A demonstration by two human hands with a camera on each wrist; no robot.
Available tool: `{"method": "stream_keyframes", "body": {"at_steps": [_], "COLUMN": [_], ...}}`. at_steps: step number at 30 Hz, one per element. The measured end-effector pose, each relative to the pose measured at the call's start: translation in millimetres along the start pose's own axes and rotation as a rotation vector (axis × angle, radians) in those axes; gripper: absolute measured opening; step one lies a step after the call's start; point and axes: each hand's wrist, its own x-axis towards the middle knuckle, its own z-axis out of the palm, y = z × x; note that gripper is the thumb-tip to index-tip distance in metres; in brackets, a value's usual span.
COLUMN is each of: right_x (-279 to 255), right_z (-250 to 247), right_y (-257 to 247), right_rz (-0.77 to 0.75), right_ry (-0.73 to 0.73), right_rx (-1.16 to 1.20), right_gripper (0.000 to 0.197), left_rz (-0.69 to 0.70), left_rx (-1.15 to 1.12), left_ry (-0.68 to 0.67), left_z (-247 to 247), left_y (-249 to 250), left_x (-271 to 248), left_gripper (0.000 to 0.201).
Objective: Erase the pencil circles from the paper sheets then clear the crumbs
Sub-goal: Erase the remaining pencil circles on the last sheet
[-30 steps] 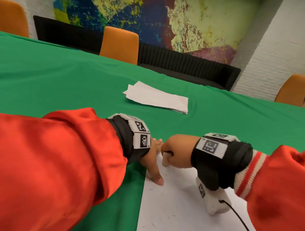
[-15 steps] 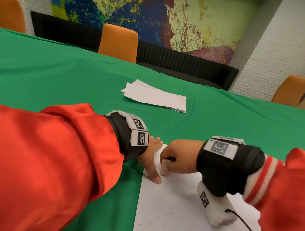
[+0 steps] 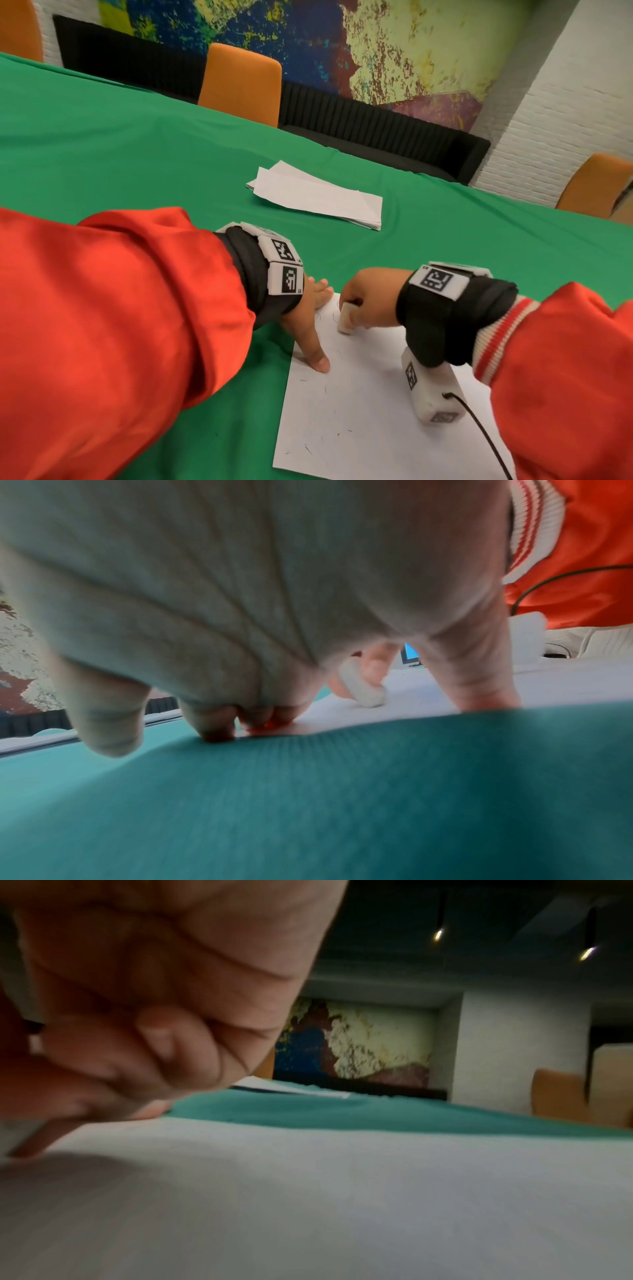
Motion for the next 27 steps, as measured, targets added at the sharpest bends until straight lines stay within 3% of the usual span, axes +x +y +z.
{"method": "stream_keyframes", "body": {"at_steps": [3,8,14,19,23,27], "right_x": [-2,-17,-6,-16,-1,-7], "right_z": [3,7,0,5,-1,5], "right_y": [0,-10,-4,-14,-10,-16], "right_rz": [-0.011,-0.099,-0.024,-0.126,-0.044,-0.108], "right_ry": [0.017,-0.101,0.007,-0.065,0.022,-0.020], "right_rx": [0.010,0.029,0.005,-0.034,-0.056,-0.006], "right_gripper": [0.021,0.024,0.022,0.022,0.019,0.017], "left_rz": [0.028,0.041,0.039,0.144,0.061,0.091], "left_rx": [0.094,0.097,0.099,0.059,0.078,0.072], "left_ry": [-0.050,-0.038,-0.051,0.016,-0.041,-0.020], "left_z": [-7,-7,-5,-10,-4,-14], "left_y": [-4,-1,-3,4,-3,-3], "left_x": [4,4,6,-1,6,-7], "left_gripper": [0.112,0.112,0.113,0.092,0.111,0.092]}}
